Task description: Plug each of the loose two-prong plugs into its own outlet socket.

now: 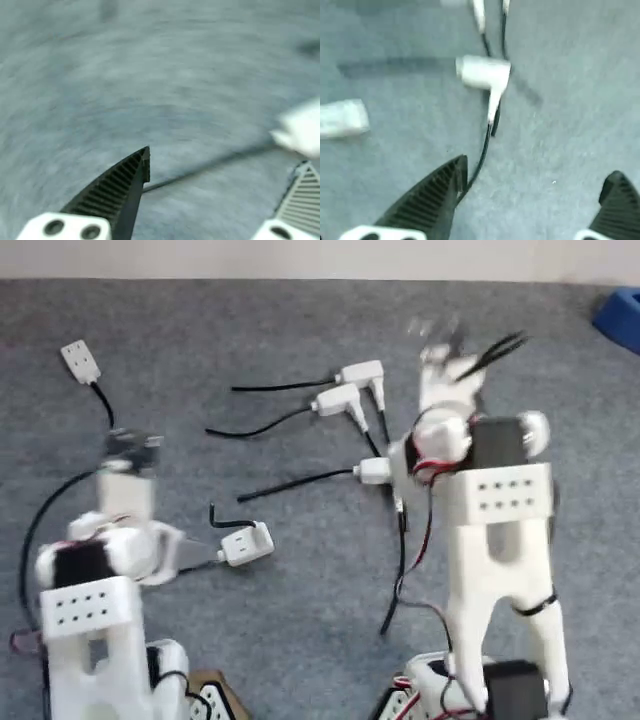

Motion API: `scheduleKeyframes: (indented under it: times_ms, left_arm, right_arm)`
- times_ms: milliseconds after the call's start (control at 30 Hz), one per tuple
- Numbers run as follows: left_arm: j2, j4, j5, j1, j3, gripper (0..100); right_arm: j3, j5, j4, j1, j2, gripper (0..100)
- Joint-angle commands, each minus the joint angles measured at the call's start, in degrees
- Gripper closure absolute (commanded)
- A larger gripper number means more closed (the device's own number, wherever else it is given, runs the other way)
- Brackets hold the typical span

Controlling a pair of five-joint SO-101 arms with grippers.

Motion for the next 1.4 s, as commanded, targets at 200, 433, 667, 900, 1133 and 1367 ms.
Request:
scheduleKeyframes:
  times_ms: [200, 433, 667, 900, 1133, 1367]
  left_arm:
    - [14.02, 14.95, 4.57, 28.09, -24.66, 59]
    - [29.76, 6.95, 4.13, 28.0, -25.8, 59]
    - [38.9, 2.46, 0.44, 24.13, -25.19, 59]
    - [44.44, -3.08, -4.84, 21.14, -18.77, 69]
    - [44.97, -7.12, -5.36, 21.49, -14.99, 81]
    - [45.05, -8.26, -5.63, 24.31, -13.41, 90]
  right_arm:
    - [51.12, 1.76, -29.76, 10.33, -24.22, 60.6]
    - [61.05, 5.01, -33.8, 13.32, -30.11, 60.6]
    - [63.6, 5.01, -34.77, 13.41, -30.2, 60.6]
    - [63.6, 4.66, -35.03, 13.41, -30.2, 60.6]
    - [63.6, 4.66, -35.21, 13.41, -30.11, 60.6]
    - [63.78, 4.57, -36.62, 13.41, -30.11, 60.6]
